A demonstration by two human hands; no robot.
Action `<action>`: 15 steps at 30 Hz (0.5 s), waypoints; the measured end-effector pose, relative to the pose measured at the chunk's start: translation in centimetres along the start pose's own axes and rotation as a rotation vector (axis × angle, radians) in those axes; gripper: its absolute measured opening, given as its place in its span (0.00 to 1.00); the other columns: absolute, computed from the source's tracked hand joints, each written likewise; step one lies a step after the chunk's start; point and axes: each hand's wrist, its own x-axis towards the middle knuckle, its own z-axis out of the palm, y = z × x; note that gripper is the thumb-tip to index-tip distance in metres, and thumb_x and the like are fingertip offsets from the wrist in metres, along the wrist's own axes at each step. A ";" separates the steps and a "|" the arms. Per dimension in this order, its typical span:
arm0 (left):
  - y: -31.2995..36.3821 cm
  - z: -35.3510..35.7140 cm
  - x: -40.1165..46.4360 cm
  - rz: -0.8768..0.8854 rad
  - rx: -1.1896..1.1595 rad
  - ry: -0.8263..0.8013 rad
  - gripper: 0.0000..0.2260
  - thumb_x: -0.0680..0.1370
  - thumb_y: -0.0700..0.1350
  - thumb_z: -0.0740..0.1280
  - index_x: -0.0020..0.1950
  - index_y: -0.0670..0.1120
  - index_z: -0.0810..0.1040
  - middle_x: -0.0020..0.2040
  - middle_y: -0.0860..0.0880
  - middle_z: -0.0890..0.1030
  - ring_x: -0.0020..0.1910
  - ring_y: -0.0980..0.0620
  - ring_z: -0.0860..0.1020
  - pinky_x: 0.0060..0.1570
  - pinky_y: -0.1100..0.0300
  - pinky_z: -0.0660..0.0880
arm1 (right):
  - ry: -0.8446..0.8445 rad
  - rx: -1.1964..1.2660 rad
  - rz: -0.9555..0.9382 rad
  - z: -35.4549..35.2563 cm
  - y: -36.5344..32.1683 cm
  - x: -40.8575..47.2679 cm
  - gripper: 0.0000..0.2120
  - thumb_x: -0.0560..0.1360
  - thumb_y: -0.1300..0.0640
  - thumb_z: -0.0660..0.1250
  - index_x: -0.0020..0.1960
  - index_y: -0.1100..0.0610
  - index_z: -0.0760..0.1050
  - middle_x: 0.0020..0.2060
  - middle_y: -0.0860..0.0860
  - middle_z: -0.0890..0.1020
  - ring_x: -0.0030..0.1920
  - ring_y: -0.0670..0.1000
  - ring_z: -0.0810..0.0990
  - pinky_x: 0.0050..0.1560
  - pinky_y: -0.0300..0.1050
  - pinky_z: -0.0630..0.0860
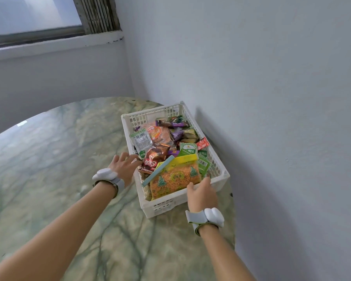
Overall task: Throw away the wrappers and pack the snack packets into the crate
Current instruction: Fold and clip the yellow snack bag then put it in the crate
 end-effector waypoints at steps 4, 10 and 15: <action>-0.7 -0.1 0.6 0.095 0.214 -0.027 0.19 0.80 0.46 0.57 0.71 0.56 0.65 0.75 0.53 0.62 0.76 0.46 0.55 0.71 0.51 0.55 | -0.160 0.077 0.159 1.6 -0.9 -2.0 0.24 0.75 0.40 0.62 0.54 0.61 0.72 0.45 0.56 0.81 0.38 0.56 0.77 0.33 0.45 0.69; -2.3 -0.1 -0.2 0.297 0.339 -0.068 0.18 0.78 0.58 0.59 0.66 0.54 0.72 0.67 0.48 0.72 0.69 0.46 0.69 0.75 0.45 0.48 | -0.136 0.180 0.227 2.6 -2.1 -3.9 0.20 0.74 0.48 0.66 0.55 0.63 0.67 0.41 0.56 0.76 0.38 0.60 0.78 0.35 0.48 0.74; -5.7 0.2 -6.0 0.389 0.249 -0.110 0.26 0.74 0.67 0.61 0.62 0.51 0.77 0.59 0.48 0.77 0.56 0.46 0.77 0.63 0.53 0.70 | -0.208 0.084 0.135 3.6 -3.6 -5.7 0.14 0.70 0.50 0.66 0.41 0.62 0.69 0.30 0.54 0.76 0.27 0.55 0.73 0.26 0.42 0.68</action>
